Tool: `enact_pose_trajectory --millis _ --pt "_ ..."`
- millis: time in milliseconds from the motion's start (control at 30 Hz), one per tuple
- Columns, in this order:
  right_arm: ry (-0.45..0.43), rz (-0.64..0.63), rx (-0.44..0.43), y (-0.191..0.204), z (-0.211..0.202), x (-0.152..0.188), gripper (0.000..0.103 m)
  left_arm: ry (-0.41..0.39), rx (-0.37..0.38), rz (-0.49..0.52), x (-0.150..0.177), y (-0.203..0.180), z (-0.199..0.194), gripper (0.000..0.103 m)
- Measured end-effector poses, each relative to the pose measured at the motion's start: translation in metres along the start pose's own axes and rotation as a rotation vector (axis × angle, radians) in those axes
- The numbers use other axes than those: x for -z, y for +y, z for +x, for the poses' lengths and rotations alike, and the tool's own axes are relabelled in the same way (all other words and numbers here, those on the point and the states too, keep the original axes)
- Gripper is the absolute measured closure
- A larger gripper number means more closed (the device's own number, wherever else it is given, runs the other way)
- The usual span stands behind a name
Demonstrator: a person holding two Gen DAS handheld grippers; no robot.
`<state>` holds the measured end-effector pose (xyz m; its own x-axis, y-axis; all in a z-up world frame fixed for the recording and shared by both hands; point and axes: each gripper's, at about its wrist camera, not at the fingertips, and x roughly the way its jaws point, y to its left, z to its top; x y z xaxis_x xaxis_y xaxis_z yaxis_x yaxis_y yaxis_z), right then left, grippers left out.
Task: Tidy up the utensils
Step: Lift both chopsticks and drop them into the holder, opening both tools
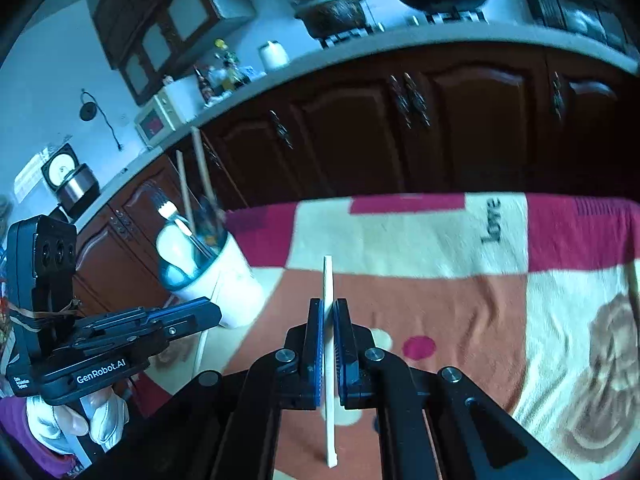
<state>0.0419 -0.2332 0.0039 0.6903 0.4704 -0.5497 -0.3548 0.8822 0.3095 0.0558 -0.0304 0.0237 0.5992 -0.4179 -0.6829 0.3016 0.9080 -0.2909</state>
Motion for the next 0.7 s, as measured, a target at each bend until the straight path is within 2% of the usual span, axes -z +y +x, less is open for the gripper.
enact_pose_trajectory --millis 433,700 --pt "-0.083 -0.120 -0.109 0.085 -0.014 -0.054 0.099 -0.148 -0.064 -0.028 -0.041 0.046 -0.067 0.098" --pt "-0.154 -0.156 -0.179 0.132 -0.006 -0.089 0.099 -0.262 -0.114 -0.055 -0.080 0.097 -0.088 0.098"
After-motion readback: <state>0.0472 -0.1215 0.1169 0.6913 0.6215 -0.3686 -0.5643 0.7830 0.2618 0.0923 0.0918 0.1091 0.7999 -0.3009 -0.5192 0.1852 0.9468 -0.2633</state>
